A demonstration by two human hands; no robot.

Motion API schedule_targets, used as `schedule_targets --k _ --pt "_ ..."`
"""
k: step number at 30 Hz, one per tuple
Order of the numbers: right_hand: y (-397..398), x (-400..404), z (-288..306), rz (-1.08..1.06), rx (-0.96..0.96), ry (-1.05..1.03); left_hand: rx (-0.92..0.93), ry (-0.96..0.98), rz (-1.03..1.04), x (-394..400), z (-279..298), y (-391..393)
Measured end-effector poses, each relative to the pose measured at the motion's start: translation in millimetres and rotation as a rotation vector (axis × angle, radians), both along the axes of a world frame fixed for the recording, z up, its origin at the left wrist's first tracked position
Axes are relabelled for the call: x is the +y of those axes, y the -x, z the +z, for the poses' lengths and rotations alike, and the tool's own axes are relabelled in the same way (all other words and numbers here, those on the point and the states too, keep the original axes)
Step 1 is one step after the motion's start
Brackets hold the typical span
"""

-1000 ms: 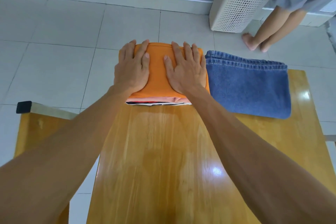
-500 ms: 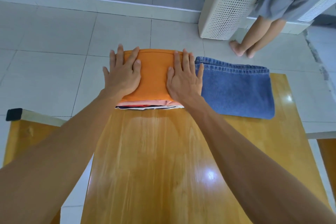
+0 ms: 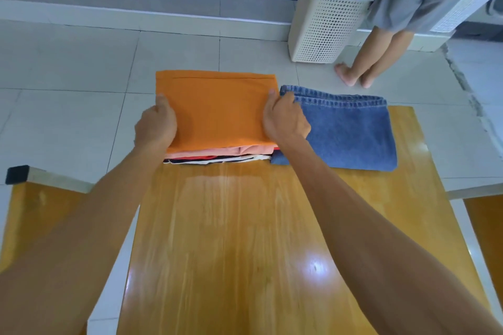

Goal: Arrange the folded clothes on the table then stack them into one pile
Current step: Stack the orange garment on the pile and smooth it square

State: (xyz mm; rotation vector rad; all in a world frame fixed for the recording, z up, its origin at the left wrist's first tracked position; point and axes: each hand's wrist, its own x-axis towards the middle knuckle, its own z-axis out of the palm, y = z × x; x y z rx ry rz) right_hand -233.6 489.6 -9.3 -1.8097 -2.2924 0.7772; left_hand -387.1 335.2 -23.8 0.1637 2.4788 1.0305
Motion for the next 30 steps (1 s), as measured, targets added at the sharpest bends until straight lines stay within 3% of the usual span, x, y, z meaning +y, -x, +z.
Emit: schedule_targets --k 3,8,13,18,21,24,30 --pt "4.6 7.2 -2.6 0.008 -0.064 0.113 -0.063 0.033 0.019 3.7 0.1 -0.2" --pt "5.9 3.5 -17.2 0.020 -0.048 -0.035 0.069 0.059 0.002 0.3 -16.4 0.1" --pt "3.8 13.5 -5.3 0.061 -0.093 0.026 -0.017 0.047 0.044 1.7 -2.6 10.5" --pt "14.8 29.6 17.1 0.003 0.033 -0.130 0.245 -0.002 0.064 20.8 19.3 20.3" --pt "28.1 43.0 17.3 -0.009 0.151 0.000 0.103 -0.107 0.134 36.5 21.1 34.0" --pt "32.2 50.9 6.8 0.063 0.251 -0.022 0.095 -0.097 0.086 42.2 19.3 43.6" --pt "27.9 46.7 -13.1 -0.047 0.333 -0.011 -0.043 -0.046 0.084 47.0 12.9 60.3"
